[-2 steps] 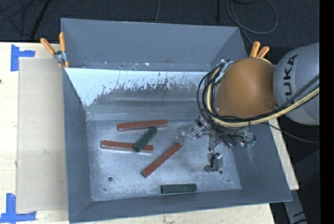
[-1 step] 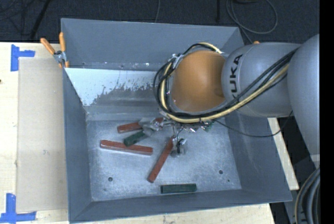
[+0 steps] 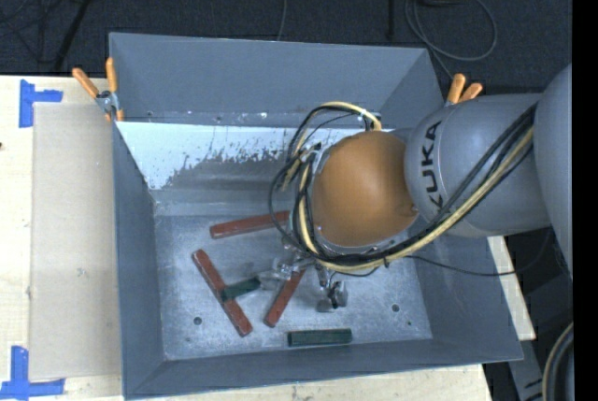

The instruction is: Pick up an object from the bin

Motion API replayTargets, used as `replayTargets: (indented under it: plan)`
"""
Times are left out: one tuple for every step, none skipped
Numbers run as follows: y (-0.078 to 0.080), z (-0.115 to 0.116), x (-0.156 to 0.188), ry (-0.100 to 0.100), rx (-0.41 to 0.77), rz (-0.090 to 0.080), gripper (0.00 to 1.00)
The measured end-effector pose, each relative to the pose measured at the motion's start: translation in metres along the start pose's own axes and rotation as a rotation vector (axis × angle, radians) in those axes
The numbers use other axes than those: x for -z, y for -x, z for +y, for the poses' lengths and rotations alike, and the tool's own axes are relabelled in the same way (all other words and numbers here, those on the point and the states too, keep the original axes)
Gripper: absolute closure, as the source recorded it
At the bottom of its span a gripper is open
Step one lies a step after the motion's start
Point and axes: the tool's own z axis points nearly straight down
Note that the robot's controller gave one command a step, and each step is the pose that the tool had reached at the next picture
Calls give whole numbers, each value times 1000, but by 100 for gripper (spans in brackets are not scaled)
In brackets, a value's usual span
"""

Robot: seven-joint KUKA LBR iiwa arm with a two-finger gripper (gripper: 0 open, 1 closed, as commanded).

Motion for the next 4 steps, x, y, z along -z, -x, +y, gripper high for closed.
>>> replayTargets:
  plan:
    - [0,1,-1,4,-2,2,100]
    - [3,-10,174,-3,29,-1,100]
    - [1,-9,169,6,26,2,0]
    - [34,10,37,14,181,5,0]
